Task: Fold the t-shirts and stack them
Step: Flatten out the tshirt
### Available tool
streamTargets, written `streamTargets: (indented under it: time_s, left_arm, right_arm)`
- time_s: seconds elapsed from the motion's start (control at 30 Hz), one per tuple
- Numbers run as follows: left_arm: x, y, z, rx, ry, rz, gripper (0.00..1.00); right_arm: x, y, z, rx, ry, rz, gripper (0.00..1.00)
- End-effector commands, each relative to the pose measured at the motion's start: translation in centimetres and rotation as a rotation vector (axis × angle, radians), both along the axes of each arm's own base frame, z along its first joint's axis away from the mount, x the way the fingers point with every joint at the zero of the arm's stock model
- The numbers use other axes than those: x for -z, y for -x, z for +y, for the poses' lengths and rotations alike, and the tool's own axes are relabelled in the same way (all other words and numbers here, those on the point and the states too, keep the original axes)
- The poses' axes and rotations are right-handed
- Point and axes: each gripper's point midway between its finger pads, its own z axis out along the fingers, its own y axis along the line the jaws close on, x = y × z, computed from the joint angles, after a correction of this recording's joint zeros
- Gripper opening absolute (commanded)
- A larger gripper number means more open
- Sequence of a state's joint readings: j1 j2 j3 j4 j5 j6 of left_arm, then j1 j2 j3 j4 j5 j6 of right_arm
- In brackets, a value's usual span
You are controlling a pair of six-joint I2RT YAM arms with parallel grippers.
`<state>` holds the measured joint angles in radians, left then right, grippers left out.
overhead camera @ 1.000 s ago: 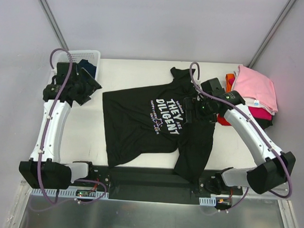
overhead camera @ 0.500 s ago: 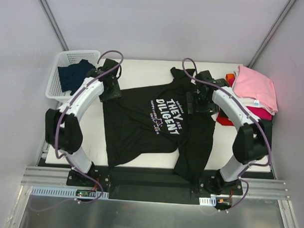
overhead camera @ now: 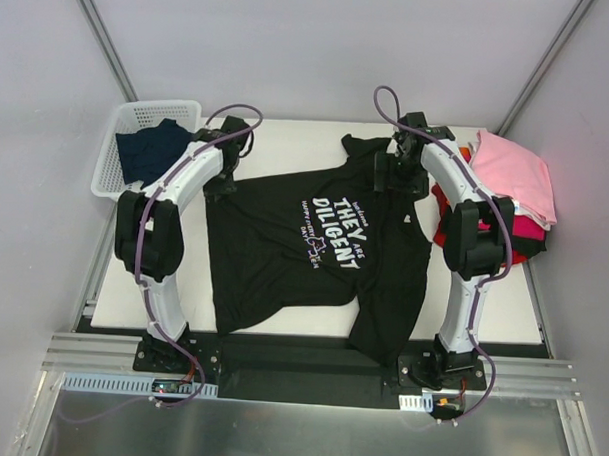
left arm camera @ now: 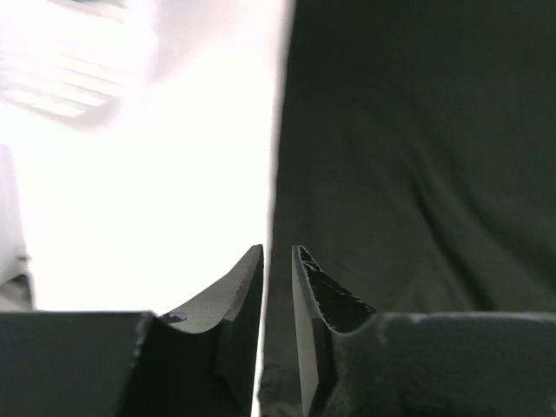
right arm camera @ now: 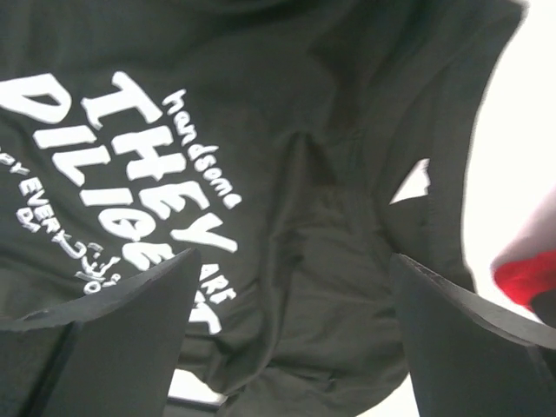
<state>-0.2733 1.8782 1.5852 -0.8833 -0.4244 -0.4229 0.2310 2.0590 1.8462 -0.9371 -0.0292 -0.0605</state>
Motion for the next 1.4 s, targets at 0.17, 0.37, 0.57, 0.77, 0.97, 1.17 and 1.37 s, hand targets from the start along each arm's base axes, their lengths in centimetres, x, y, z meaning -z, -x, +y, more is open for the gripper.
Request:
streamTargets:
  time_s: [0.17,0.37,0.57,0.77,0.97,1.17,1.37]
  left_arm:
    - [-5.7,0.4,7.7,-0.116,-0.56,0.039,0.18]
    - [-6.5,1.5,8.6,-0.192,-0.665,0.034,0.18]
    - [-7.2,3.1,8.2,-0.203,-0.714,0.019,0.26]
    - [-6.3,3.3,5.4,-0.185,-0.624,0.01,0.46]
    - [-5.4,0.1,-0.9,-0.039,-0.393,-0.045,0.23]
    - [-5.9,-0.1,-3.9,-0.047,-0.189,-0.102,0.0]
    - [-7.9,-0.3,-5.5,-0.04,-0.069,-0.16,0.0]
  right_arm:
    - [-1.1,2.1,2.6,-0.043,-0.112,0.059,0.86]
    - [-1.6,2.4,2.0,-0.091,0.003,0.019,0.92]
    - [-1.7,4.2,1.6,-0.099,0.028,0.037,0.92]
    - [-1.6,5.1,0.2,-0.095,0.148,0.008,0.91]
    - [-1.2,5.6,0.7,-0.136,0.137,0.018,0.56]
    - [-1.6,5.7,0.7,-0.134,0.133,0.02,0.1]
    - [-2.4,6.6,-1.4,-0.11,0.231,0.013,0.57]
